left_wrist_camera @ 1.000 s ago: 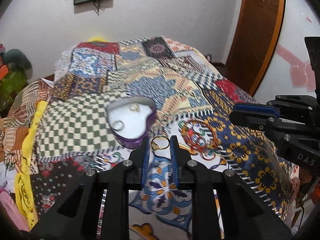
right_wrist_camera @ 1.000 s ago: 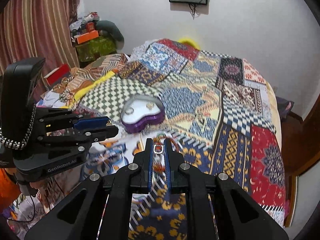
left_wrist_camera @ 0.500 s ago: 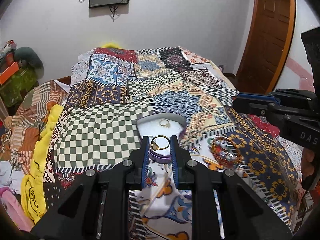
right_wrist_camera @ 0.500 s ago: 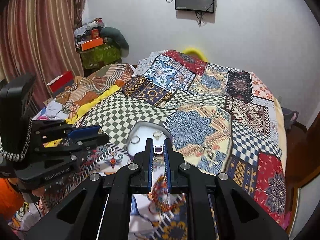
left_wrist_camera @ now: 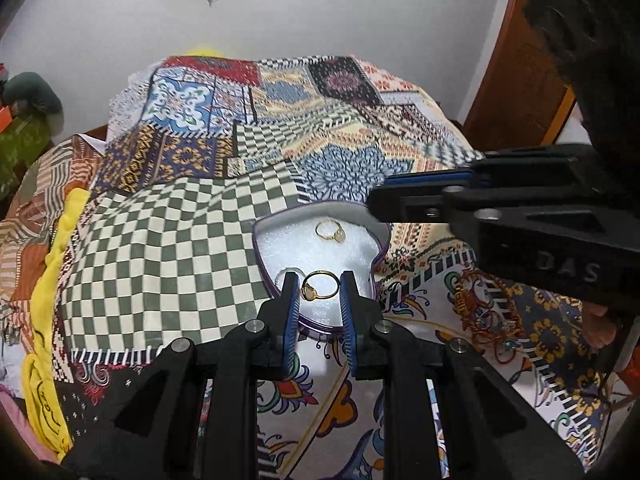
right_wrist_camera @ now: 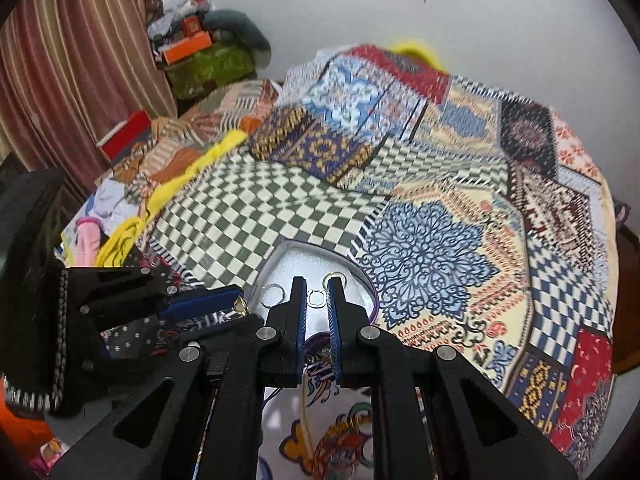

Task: Organize jewelry
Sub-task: 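Open the right tool over the tin while the left tool drops its gold ring inside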

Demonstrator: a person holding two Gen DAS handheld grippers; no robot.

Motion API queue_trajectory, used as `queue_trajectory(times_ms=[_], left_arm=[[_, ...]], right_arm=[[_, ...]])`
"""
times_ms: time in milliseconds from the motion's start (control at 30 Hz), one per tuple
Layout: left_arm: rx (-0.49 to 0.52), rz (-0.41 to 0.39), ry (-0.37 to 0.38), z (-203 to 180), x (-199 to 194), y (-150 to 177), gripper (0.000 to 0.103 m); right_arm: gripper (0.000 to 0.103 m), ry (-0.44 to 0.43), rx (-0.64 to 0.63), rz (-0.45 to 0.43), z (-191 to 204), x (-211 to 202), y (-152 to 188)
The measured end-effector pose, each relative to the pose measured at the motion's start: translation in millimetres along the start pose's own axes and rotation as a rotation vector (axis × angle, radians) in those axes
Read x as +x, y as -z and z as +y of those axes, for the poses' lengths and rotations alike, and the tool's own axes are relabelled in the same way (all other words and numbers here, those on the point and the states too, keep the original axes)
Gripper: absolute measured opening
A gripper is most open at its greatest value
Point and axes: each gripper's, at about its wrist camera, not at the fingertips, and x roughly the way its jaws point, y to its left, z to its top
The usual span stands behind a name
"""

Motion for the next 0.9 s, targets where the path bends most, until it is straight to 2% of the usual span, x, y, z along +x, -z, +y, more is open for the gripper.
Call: queue_trajectory(times_ms=[200,500,633,900], left_arm=[[0.005,0.023,0.016,0,10,0,0.019],[0.002,0.025,0.015,0,11,3,0.02],[0.014,0.019,-0.004,-3,8,4,0.027],[-0.003,-0.007,-0.023,-4,-10,0,0.027]], right_arm=[[0.009,-0.027,0.012,0.076,-5,20,-1],[0.011,-0.083,0.054,0.129,-9,29,-4],[0.012,-0.057,0.036,0.122,-7,23,-2],[0.012,0.016,0.021,0.031,-8,-15,5]])
